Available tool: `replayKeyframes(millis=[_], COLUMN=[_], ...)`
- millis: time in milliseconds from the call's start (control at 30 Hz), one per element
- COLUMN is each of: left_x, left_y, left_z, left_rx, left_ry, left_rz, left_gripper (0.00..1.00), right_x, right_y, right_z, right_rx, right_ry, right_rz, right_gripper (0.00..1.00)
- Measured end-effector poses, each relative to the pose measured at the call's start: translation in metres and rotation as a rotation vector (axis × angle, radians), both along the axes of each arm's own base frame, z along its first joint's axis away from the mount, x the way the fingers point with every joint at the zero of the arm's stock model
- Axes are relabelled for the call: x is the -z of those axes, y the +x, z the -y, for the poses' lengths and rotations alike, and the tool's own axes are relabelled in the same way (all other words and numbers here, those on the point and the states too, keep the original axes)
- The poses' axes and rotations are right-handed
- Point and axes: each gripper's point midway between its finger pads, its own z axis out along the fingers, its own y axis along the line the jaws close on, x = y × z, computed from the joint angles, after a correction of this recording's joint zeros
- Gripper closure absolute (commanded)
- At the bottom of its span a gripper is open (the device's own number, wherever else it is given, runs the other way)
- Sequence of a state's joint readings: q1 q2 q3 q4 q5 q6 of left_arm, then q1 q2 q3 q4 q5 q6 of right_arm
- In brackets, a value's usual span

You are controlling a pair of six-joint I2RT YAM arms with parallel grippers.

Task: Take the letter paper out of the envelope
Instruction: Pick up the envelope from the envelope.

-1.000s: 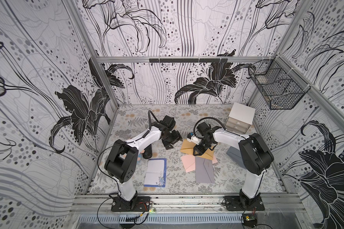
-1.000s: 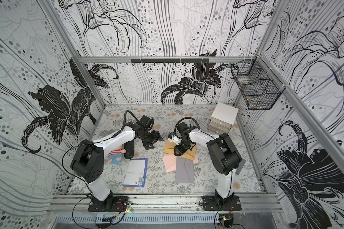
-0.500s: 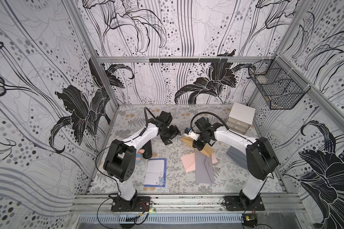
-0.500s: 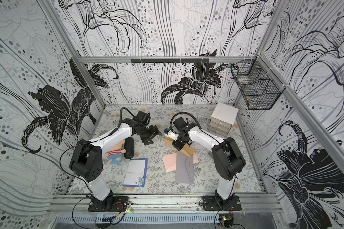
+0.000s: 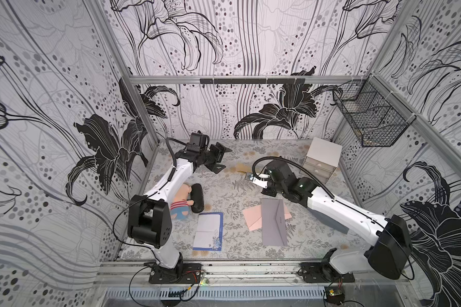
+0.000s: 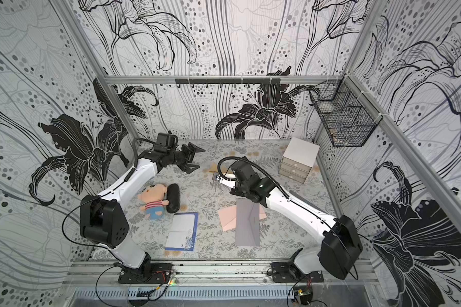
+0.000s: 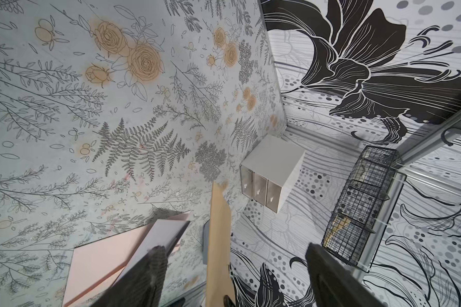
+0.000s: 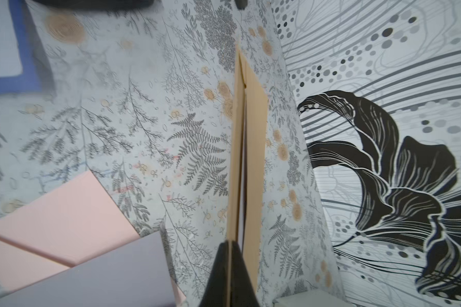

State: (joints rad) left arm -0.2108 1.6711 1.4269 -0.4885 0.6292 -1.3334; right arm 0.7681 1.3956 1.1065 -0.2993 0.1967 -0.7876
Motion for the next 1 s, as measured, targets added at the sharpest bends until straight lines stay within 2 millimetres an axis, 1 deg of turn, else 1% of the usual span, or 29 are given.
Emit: replayKeyframes(millis=[100,167,367,500,567,667,700,767,867,900,1000], left_x=[0.008,0.014,0.018,0.03,0.033,0.03,0.029,0.03,0.034,0.034,0.028], left_y=[-0.007,-0.012,-0.017,-0.02,-0.02,-0.018,-0.016,-0.015,-0.014,-0.013,-0.007], left_z=[0.004,0.006,0.013,0.016,0.019,0.025,0.026,0.027,0.028,0.029,0.03], left_rx=[0.004,0.009,0.029,0.015,0.008,0.004,0.003,-0.006,-0.021,-0.029,-0.042], left_ry=[-0.035,-0.045,-0.067,-0.098,-0.115,-0.148,-0.162,-0.18,-0.201,-0.214,-0.25], left_rz=[-0.044,-0.07,-0.092,-0.119,-0.132,-0.121,-0.113,-0.112,-0.116,-0.115,-0.08], left_gripper=[0.17,0.17,0.19,0.26,0.32,0.45,0.51,0.65,0.94,1.0,1.0], right_x=[0.004,0.001,-0.027,-0.038,-0.041,-0.042,-0.042,-0.042,-0.044,-0.044,-0.042], right_y=[0.001,0.001,0.01,0.008,0.007,0.005,0.004,0.004,0.003,0.003,0.002], right_z=[-0.003,-0.008,-0.019,-0.028,-0.032,-0.034,-0.035,-0.035,-0.036,-0.036,-0.036], right_rx=[-0.02,-0.032,-0.058,-0.083,-0.091,-0.095,-0.094,-0.093,-0.087,-0.085,-0.08], right_ry=[-0.051,-0.07,-0.082,-0.093,-0.098,-0.109,-0.114,-0.121,-0.122,-0.123,-0.128], right_rz=[0.087,0.134,0.291,0.357,0.387,0.421,0.429,0.444,0.459,0.463,0.465], right_gripper=[1.0,1.0,1.0,1.0,1.0,1.0,1.0,1.0,1.0,1.0,1.0])
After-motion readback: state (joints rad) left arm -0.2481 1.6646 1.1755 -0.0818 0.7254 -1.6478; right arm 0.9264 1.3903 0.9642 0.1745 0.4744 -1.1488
